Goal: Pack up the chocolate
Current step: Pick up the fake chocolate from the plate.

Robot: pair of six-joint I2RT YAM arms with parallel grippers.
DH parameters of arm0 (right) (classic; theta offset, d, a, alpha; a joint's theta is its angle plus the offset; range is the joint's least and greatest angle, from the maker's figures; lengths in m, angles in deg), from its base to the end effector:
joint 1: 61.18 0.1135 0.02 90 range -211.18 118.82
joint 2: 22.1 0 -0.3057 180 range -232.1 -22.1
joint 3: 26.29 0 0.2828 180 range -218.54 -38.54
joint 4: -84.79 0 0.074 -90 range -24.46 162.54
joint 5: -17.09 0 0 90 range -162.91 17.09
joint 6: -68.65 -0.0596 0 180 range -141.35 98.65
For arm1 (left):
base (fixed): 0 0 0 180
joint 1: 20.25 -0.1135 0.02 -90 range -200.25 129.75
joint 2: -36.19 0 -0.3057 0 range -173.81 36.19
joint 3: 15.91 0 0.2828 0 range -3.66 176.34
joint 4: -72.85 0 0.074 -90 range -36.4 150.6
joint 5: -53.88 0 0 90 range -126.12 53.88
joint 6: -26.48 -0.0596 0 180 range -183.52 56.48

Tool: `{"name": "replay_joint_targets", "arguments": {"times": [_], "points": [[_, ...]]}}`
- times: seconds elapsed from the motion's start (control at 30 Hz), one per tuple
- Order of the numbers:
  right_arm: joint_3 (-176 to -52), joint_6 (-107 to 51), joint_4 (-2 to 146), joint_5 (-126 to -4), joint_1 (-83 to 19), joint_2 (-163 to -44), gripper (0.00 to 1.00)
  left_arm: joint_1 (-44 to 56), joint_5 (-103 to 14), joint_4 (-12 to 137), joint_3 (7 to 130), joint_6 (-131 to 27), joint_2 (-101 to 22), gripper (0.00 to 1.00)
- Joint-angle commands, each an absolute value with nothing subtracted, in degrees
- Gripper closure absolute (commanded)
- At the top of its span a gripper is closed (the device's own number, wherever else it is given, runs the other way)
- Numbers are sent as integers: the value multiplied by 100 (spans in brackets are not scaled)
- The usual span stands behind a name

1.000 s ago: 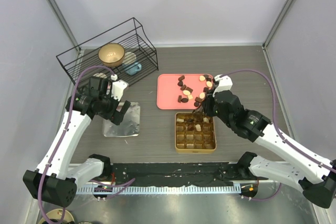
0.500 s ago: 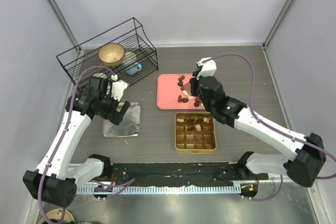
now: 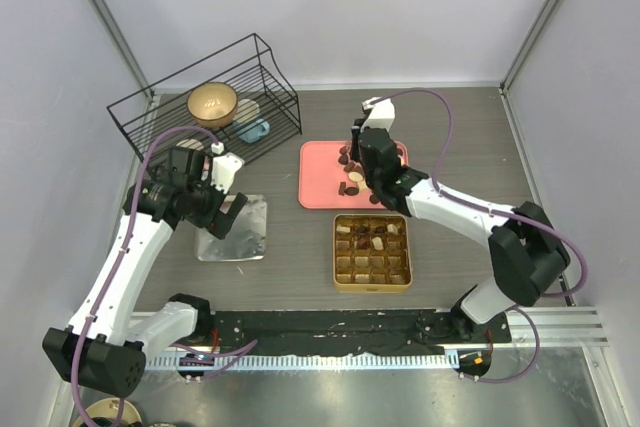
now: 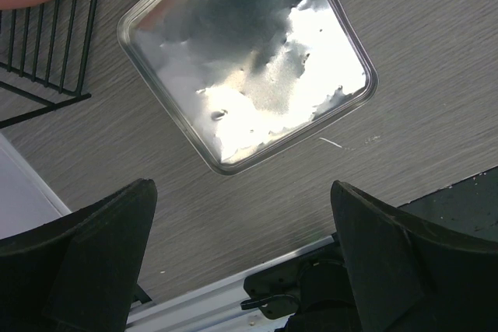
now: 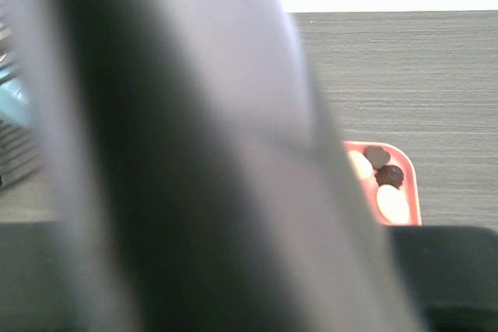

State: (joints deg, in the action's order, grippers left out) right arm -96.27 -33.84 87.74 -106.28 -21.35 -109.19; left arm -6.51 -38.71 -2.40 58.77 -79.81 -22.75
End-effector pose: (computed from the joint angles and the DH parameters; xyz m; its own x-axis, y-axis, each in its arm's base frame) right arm 0.3242 0.2277 0.3053 -0.2105 0.0596 -0.9758 -0.0817 0.9936 0.0783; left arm 0.1958 -0.0506 0.3370 -0.7307 0.4671 -0.4979 0.4839 0.8688 0.1049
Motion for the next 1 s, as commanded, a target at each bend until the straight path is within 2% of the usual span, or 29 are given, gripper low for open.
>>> {"name": "replay_joint_targets", "arguments": {"times": [0.0, 0.4, 0.5, 0.6, 0.97], "points": [[-10023, -3664, 9697, -10649, -2356, -11157, 73, -689, -3831, -137, 5918, -8083, -2191, 0], [-10577, -4077, 10066, -10534, -2612, -12220, 69, -680, -3700, -137, 5909, -8119, -2191, 0], [-10674, -4121, 9997, -10543, -2620, -12326, 62, -680, -3656, -154, 5900, -8127, -2182, 0], [-10691, -4078, 9996, -10596, -2620, -12414, 48, -689, -3664, -154, 5918, -8154, -2191, 0], [-10762, -3823, 10032, -10728, -2629, -12686, 46, -680, -3673, -110, 5848, -8189, -2191, 0]]}}
